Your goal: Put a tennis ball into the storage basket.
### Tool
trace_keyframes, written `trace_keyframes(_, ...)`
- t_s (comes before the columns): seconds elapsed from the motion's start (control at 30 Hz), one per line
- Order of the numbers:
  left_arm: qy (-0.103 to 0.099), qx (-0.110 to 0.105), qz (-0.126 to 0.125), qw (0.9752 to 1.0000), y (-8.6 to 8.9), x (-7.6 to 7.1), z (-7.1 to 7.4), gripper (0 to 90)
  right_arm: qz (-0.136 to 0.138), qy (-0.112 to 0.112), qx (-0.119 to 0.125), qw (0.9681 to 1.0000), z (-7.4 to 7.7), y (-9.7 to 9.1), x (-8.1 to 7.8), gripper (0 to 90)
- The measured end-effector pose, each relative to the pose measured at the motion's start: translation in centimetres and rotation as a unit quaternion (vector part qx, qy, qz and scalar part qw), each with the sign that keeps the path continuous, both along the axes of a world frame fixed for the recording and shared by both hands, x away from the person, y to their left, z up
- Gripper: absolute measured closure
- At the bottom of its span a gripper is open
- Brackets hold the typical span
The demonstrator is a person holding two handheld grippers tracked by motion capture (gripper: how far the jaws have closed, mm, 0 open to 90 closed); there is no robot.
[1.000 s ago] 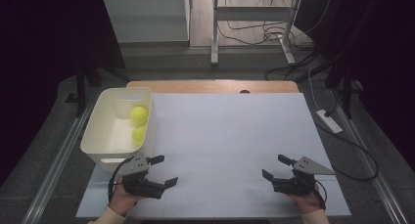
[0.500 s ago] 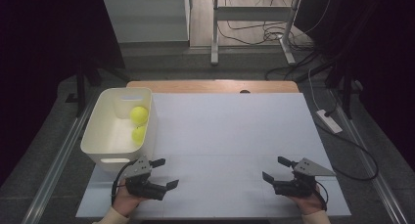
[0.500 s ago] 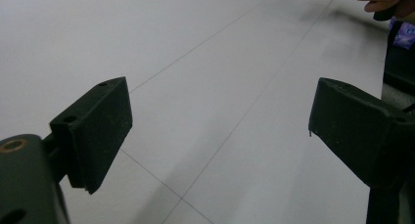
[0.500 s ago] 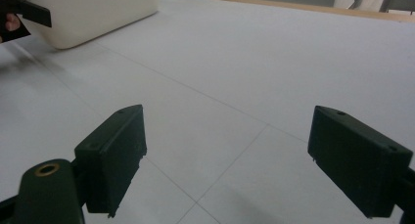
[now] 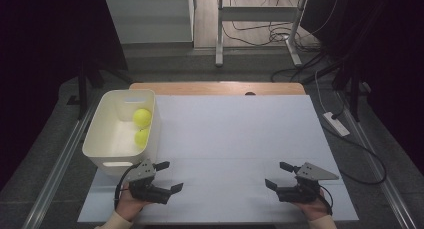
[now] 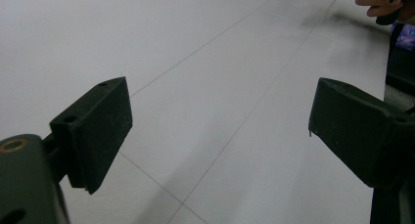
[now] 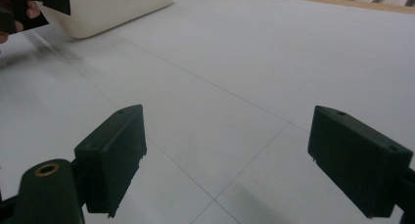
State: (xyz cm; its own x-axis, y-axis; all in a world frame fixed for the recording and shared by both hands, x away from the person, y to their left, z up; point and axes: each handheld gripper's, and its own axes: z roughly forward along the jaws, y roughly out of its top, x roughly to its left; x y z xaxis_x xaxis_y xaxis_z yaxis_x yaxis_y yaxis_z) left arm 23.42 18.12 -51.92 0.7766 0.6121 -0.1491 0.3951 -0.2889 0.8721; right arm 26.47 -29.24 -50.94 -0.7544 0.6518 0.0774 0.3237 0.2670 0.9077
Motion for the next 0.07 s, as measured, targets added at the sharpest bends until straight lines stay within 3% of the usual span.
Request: trace_keyframes(0.07, 0.0, 0.0, 0.001, 1.0, 0.01, 0.0, 0.0, 9.5, 0.004, 0.002, 0.0, 1.0, -0.08, 0.03, 0.11, 14.3)
